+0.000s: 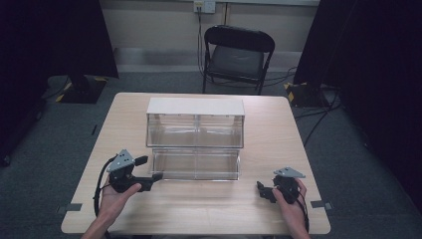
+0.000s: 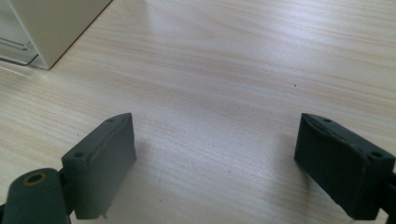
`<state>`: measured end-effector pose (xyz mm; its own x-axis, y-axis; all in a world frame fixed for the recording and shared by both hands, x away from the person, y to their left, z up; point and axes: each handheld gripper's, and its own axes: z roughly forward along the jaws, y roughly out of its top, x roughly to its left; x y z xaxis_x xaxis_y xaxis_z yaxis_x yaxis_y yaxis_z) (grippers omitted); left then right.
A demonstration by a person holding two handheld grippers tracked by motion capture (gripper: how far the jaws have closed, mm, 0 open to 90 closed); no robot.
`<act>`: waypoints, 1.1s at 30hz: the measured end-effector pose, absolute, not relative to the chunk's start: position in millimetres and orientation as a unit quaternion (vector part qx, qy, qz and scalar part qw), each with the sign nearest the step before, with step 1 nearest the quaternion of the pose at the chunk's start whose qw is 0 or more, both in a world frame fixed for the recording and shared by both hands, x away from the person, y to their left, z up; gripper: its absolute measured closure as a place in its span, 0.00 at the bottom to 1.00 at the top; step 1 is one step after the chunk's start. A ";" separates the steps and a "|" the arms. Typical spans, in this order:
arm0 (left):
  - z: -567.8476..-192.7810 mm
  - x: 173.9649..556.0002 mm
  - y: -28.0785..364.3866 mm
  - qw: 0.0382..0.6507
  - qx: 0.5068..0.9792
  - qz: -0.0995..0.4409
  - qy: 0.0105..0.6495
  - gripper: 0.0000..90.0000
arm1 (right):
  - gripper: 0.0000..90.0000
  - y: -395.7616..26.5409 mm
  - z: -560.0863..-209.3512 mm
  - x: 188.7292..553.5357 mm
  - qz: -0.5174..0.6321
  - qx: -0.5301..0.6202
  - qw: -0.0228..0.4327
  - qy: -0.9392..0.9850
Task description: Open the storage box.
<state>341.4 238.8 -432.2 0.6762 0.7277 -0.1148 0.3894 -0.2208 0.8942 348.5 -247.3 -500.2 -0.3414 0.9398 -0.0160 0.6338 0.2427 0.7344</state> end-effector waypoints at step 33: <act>-419.8 346.8 237.7 0.518 0.757 0.166 0.361 0.17 | 0.12 -247.1 -500.2 348.9 0.324 0.524 0.236 0.752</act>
<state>346.8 237.7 -419.8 0.6839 0.7191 -0.1232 0.3751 -0.2017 0.9048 348.9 -247.1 -500.2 -0.3406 0.9401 -0.0156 0.6349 0.2422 0.7337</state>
